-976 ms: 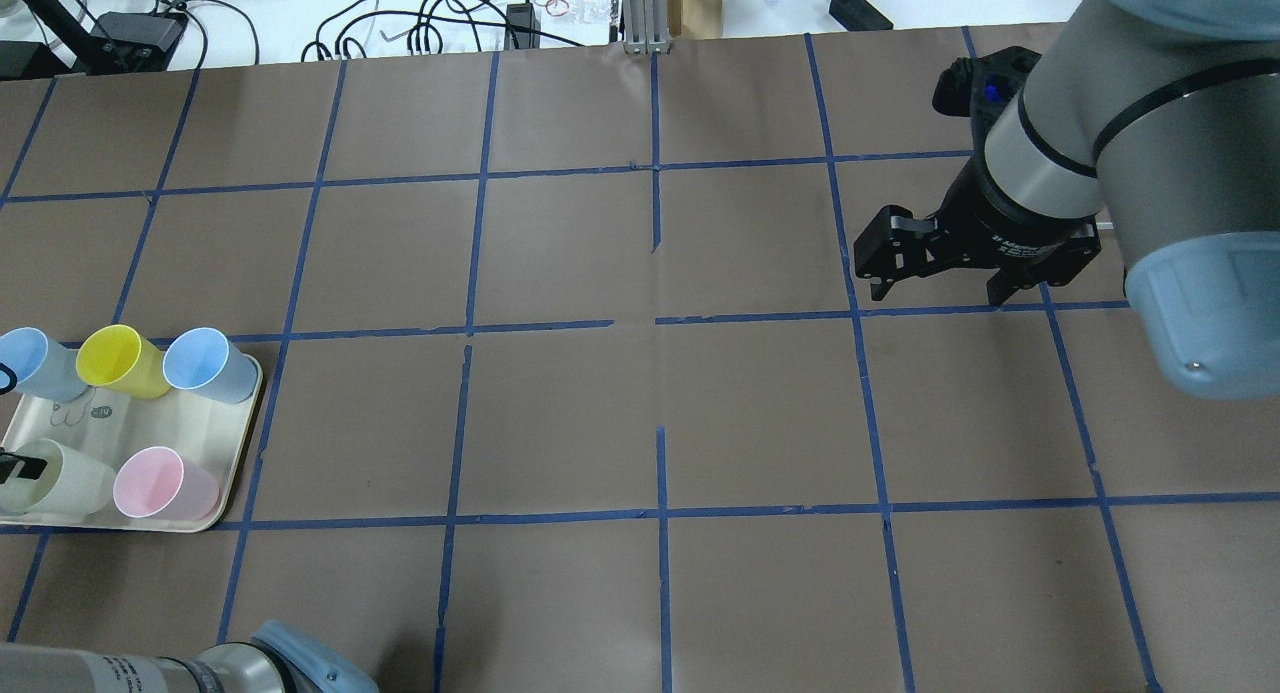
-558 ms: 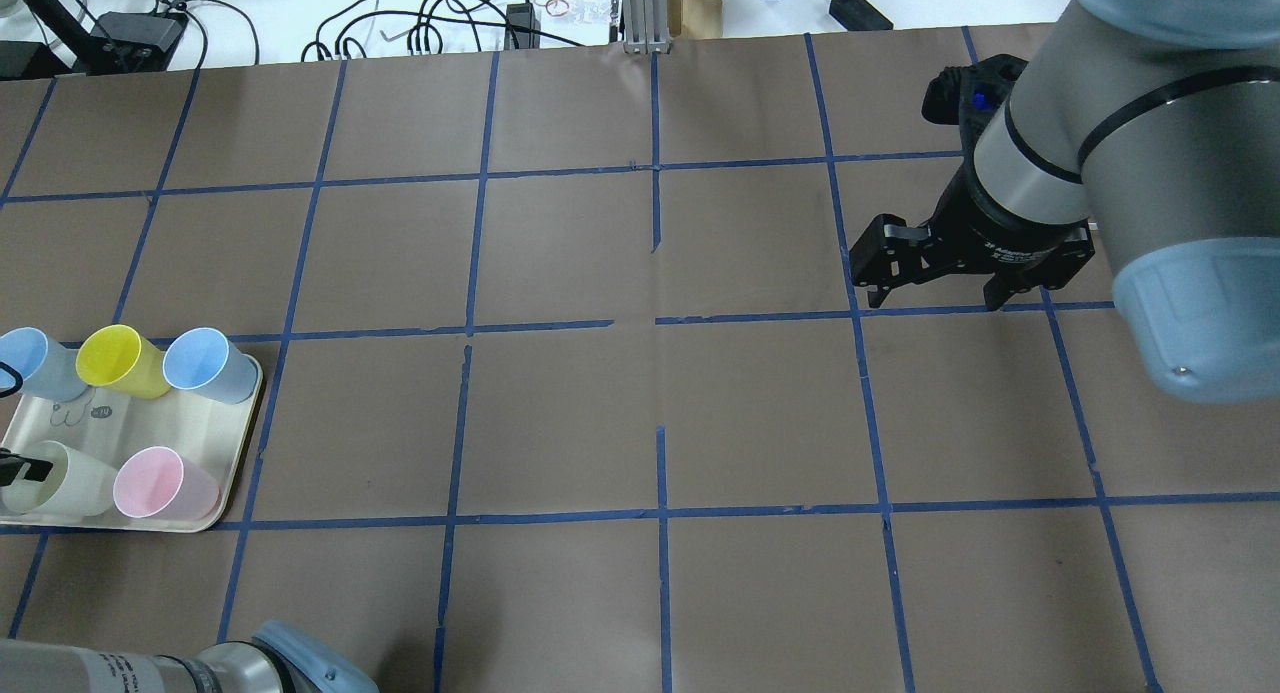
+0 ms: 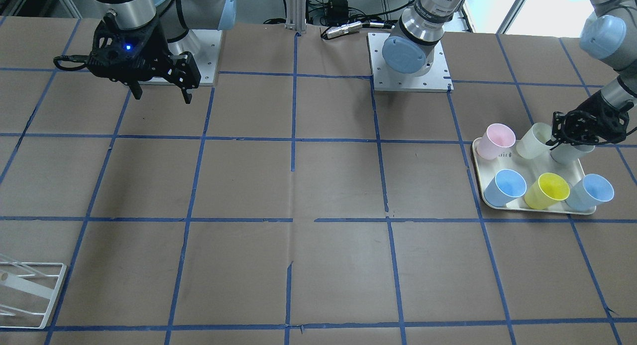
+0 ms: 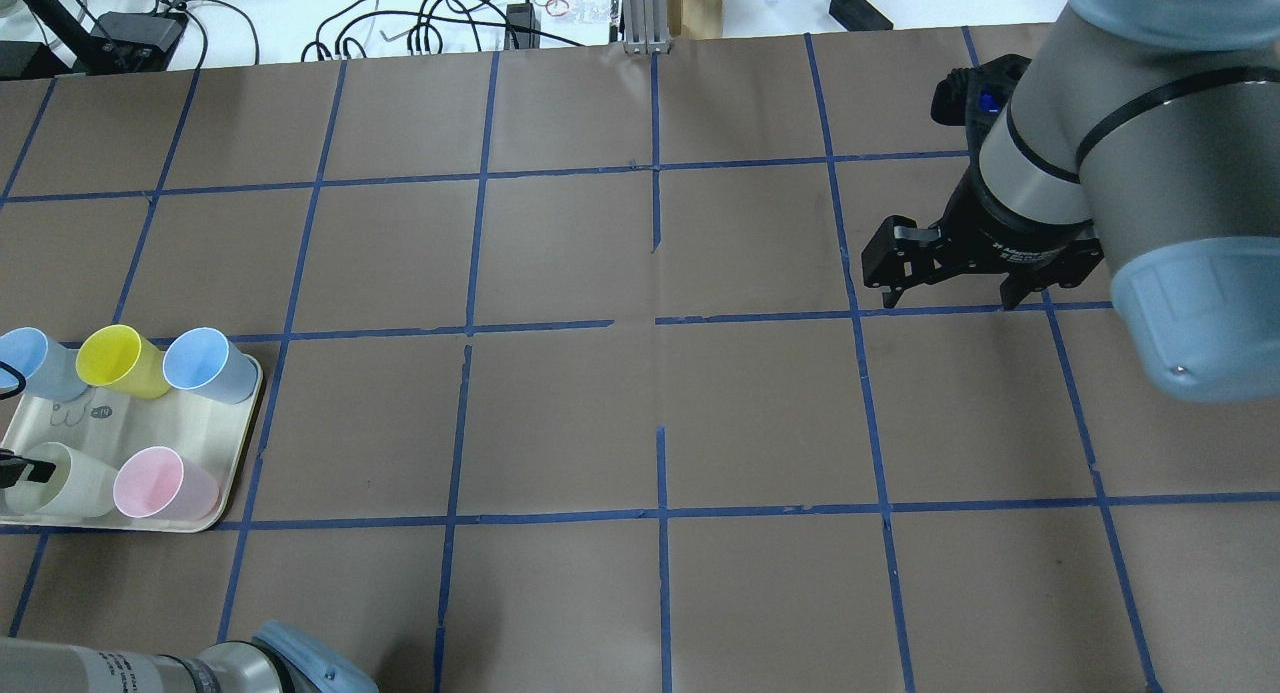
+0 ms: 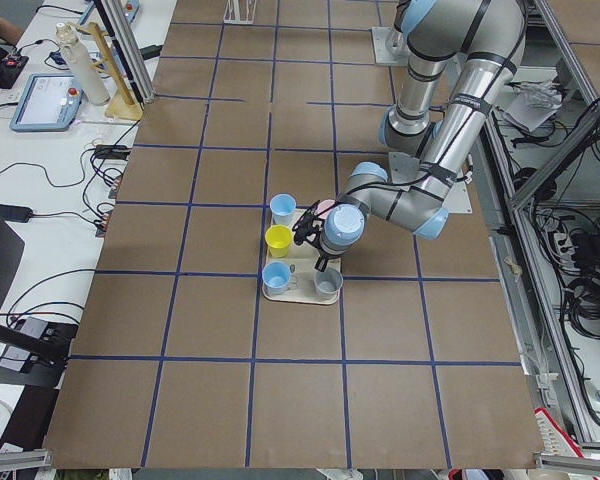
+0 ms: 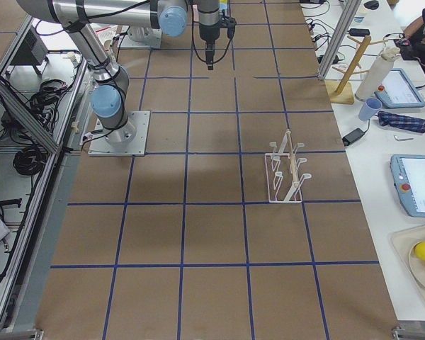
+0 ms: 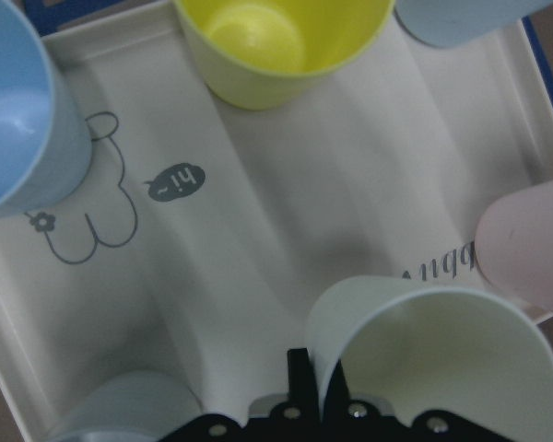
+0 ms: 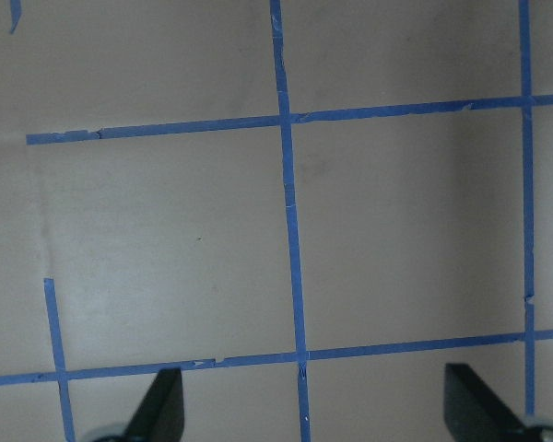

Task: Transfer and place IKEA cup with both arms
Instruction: 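Lower the white cup onto the tray among the colored cups with the left gripper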

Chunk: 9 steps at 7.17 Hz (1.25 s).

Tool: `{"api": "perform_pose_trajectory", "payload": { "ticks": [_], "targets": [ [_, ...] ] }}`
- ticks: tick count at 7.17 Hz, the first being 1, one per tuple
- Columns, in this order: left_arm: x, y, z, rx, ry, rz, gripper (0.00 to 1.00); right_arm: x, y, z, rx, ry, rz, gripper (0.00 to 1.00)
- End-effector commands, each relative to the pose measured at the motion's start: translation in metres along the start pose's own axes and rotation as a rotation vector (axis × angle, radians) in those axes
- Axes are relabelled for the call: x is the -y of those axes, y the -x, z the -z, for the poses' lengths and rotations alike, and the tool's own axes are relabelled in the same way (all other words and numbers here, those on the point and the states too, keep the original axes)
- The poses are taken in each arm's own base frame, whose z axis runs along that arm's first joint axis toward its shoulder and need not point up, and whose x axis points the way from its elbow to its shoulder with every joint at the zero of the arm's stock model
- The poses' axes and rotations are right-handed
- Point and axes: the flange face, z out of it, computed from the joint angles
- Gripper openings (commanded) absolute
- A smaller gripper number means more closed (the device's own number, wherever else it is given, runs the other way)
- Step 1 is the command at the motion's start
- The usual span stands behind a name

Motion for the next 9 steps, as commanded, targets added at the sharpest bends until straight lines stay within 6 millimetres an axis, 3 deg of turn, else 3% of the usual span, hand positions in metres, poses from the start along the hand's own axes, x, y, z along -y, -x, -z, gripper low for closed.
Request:
{"api": "perform_pose_trajectory", "payload": {
  "ticks": [1, 2, 3, 6, 9],
  "targets": [
    [0.0, 0.0, -0.002, -0.004, 0.001, 0.001, 0.38, 0.002, -0.004, 0.003, -0.001, -0.009, -0.005, 1.0],
    [-0.001, 0.001, -0.004, -0.008, 0.001, 0.002, 0.69, 0.003, -0.005, 0.003, -0.006, -0.008, -0.003, 1.0],
    [-0.001, 0.002, -0.005, -0.011, 0.003, 0.004, 0.76, 0.003, -0.005, 0.003, -0.004, -0.011, -0.003, 1.0],
    [0.005, -0.003, 0.01, 0.003, 0.007, 0.06, 0.89, 0.003, -0.006, 0.006, 0.007, -0.018, -0.005, 1.0],
    [0.019, -0.019, 0.032, 0.031, 0.007, 0.065, 0.89, 0.003, -0.003, 0.005, 0.034, -0.012, -0.005, 1.0]
  ]
}}
